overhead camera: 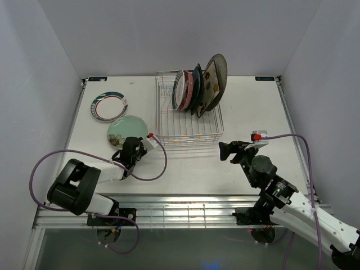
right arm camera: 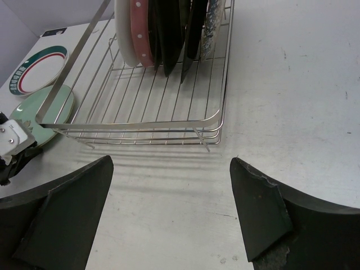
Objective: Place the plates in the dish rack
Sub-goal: Pick up the plate from the corner of the board, then insert the plate into the dish rack.
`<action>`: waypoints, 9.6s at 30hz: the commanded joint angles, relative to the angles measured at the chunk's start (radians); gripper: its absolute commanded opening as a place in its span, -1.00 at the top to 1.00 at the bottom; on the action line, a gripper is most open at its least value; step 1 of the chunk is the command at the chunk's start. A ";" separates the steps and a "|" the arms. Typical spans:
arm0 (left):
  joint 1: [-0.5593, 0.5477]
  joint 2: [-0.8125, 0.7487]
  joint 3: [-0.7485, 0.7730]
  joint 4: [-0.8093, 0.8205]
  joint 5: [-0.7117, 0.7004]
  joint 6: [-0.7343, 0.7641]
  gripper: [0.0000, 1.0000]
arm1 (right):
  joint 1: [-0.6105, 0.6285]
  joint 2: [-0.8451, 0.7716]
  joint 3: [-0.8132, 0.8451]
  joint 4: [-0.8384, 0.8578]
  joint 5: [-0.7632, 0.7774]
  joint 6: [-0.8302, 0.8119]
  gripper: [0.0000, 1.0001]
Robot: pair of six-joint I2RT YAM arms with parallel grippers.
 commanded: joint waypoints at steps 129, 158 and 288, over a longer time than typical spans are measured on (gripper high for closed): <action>0.167 0.066 1.229 -0.620 0.373 -0.555 1.00 | 0.000 0.013 0.004 0.050 -0.050 0.006 -0.79; 0.030 0.219 1.490 -0.600 0.290 -0.629 1.00 | 0.000 0.000 0.006 0.053 -0.074 0.013 -0.79; -0.028 0.577 1.617 -0.483 0.168 -1.356 1.00 | -0.002 -0.023 -0.025 0.077 -0.087 -0.002 -0.79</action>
